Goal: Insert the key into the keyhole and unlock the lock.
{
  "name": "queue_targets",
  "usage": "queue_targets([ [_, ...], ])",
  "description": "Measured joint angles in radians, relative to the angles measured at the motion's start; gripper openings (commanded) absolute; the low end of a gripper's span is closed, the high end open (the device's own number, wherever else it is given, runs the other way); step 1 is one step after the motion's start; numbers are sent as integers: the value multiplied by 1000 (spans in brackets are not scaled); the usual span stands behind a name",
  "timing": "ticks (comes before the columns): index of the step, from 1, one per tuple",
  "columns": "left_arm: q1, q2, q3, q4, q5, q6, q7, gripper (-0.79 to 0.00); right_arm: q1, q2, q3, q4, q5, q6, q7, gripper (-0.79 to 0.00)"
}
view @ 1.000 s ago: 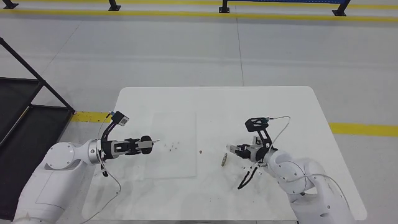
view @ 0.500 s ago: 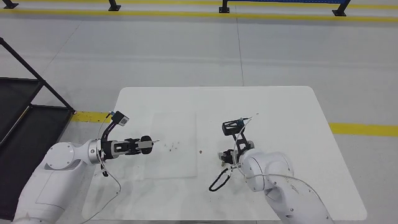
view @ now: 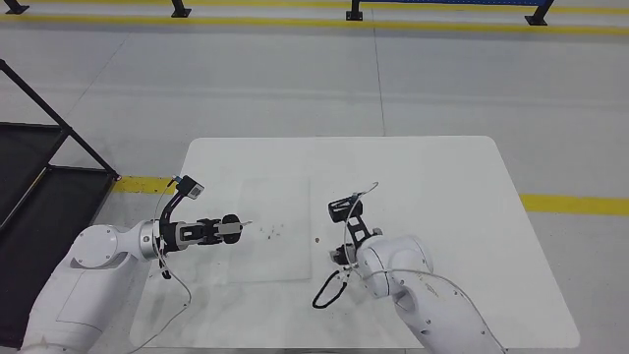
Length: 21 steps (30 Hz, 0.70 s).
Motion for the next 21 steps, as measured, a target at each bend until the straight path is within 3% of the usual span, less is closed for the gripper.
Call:
queue_targets([
  [6, 0, 0, 0, 0, 0, 0, 0, -785, 14, -38, 0, 78, -2, -14, 14, 0],
  [9, 0, 0, 0, 0, 0, 0, 0, -785, 16, -53, 7, 103, -2, -19, 19, -142],
  [12, 0, 0, 0, 0, 0, 0, 0, -785, 13, -66, 20, 119, 1, -26, 26, -400],
  [21, 0, 0, 0, 0, 0, 0, 0, -785, 7, -94, 69, 154, -25, -37, 37, -437],
])
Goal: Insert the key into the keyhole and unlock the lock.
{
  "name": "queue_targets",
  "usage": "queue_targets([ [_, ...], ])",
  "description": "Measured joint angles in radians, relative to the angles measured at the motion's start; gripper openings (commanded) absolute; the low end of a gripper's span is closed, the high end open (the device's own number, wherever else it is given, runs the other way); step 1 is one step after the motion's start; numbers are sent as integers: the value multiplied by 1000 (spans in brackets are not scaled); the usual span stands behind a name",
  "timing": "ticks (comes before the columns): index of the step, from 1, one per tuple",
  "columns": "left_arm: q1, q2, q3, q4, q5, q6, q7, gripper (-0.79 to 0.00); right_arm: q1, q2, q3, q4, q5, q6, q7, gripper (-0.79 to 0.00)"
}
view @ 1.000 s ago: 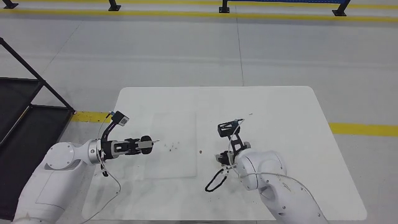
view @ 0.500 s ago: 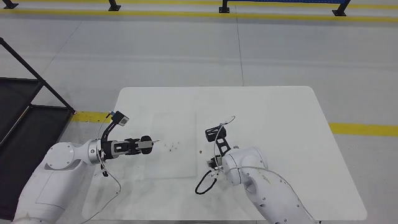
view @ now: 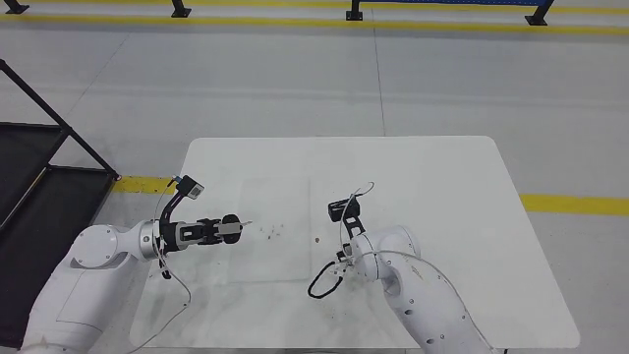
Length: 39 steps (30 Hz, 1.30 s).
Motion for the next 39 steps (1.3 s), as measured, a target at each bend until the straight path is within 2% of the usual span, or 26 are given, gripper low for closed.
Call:
queue_targets([
  [7, 0, 0, 0, 0, 0, 0, 0, -785, -4, -19, 18, 15, -28, -4, 4, -526],
  [12, 0, 0, 0, 0, 0, 0, 0, -785, -6, -32, 28, 24, -45, -14, 14, -634],
  [13, 0, 0, 0, 0, 0, 0, 0, -785, -6, -34, 31, 28, -46, -16, 16, -680],
  [14, 0, 0, 0, 0, 0, 0, 0, -785, -6, -37, 35, 34, -47, -17, 17, -773],
  [24, 0, 0, 0, 0, 0, 0, 0, -785, -28, -49, 91, 4, 8, -14, 12, -785],
  [28, 0, 0, 0, 0, 0, 0, 0, -785, -70, -45, 179, -58, 165, -29, -59, -785],
  [35, 0, 0, 0, 0, 0, 0, 0, -785, -145, -33, 390, -47, 621, -206, -270, -785],
  [39, 0, 0, 0, 0, 0, 0, 0, -785, -172, -28, 453, -24, 769, -253, -365, -785],
])
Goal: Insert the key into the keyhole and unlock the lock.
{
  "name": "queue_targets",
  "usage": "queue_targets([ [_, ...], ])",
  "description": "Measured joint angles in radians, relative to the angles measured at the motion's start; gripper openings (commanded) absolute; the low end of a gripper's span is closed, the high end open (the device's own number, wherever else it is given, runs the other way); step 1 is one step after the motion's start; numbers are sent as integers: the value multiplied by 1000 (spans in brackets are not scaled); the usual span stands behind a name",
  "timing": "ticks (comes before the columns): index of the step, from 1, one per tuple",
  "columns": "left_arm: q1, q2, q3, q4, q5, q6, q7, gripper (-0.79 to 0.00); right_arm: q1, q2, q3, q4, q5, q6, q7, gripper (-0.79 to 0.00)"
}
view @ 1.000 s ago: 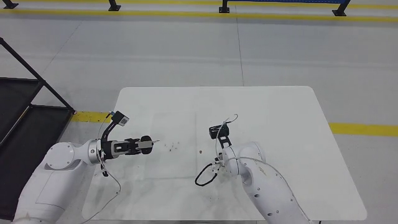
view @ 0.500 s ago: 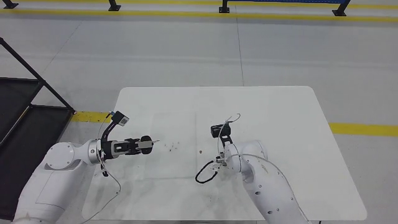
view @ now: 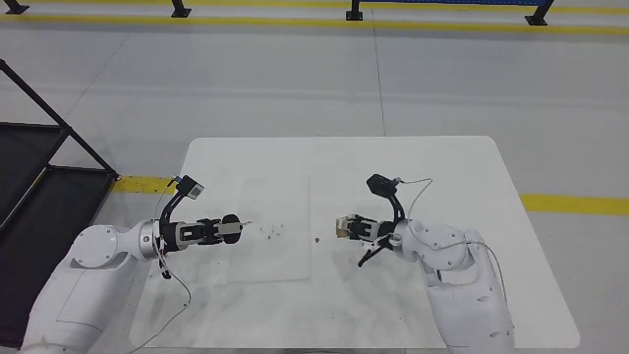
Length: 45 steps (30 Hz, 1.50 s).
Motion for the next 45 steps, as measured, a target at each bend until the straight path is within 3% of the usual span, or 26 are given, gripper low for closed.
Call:
queue_targets([
  [4, 0, 0, 0, 0, 0, 0, 0, -785, 3, 4, 24, 46, 97, -6, -2, -785],
  [20, 0, 0, 0, 0, 0, 0, 0, -785, 1, 4, 25, 49, 100, -5, -3, -785],
  [24, 0, 0, 0, 0, 0, 0, 0, -785, -18, 3, 70, 84, 285, -36, -16, -785],
  [30, 0, 0, 0, 0, 0, 0, 0, -785, -42, 12, 109, 152, 590, -177, 7, -785],
  [35, 0, 0, 0, 0, 0, 0, 0, -785, -55, 22, 114, 159, 655, -254, 8, -785],
  [45, 0, 0, 0, 0, 0, 0, 0, -785, -69, 31, 115, 132, 664, -274, -2, -785],
])
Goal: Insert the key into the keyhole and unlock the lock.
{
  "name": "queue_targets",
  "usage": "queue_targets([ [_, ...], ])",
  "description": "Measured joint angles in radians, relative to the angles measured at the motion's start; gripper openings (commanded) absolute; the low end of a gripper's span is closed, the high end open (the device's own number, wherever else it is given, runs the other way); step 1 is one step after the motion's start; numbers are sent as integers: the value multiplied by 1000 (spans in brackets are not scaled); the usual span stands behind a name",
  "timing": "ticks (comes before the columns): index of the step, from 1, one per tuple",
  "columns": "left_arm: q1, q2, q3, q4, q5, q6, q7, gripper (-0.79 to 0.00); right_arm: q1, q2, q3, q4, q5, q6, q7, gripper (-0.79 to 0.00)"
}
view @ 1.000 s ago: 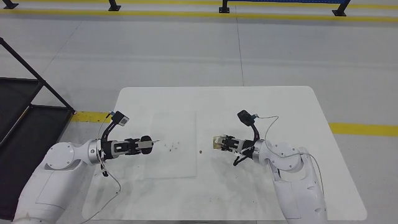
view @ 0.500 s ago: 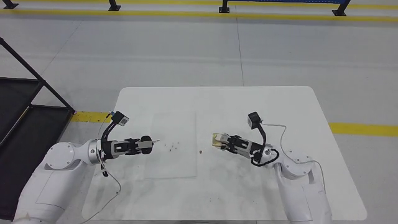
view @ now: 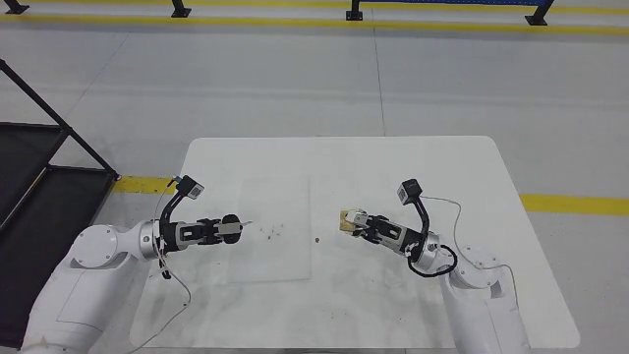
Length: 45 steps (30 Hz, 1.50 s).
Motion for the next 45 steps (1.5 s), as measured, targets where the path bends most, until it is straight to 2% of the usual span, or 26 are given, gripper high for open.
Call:
queue_targets([
  [4, 3, -2, 9, -9, -3, 13, 21, -785, 0, 0, 0, 0, 0, 0, 0, -785],
  [9, -8, -11, 89, -72, 30, 28, 24, -785, 0, 0, 0, 0, 0, 0, 0, -785],
  [17, -97, -35, 252, -108, 94, 31, 75, -785, 0, 0, 0, 0, 0, 0, 0, -785],
  [23, -148, -51, 334, -91, 109, 11, 108, -785, 0, 0, 0, 0, 0, 0, 0, -785],
  [29, -202, -57, 362, -81, 138, 9, 124, -785, 0, 0, 0, 0, 0, 0, 0, -785],
  [38, -202, -57, 362, -83, 145, 10, 128, -785, -1, 1, -7, 0, 5, 5, 0, -785],
  [45, -181, -52, 353, -105, 177, -10, 122, -785, 30, 26, -11, 12, 63, 22, 179, -785],
])
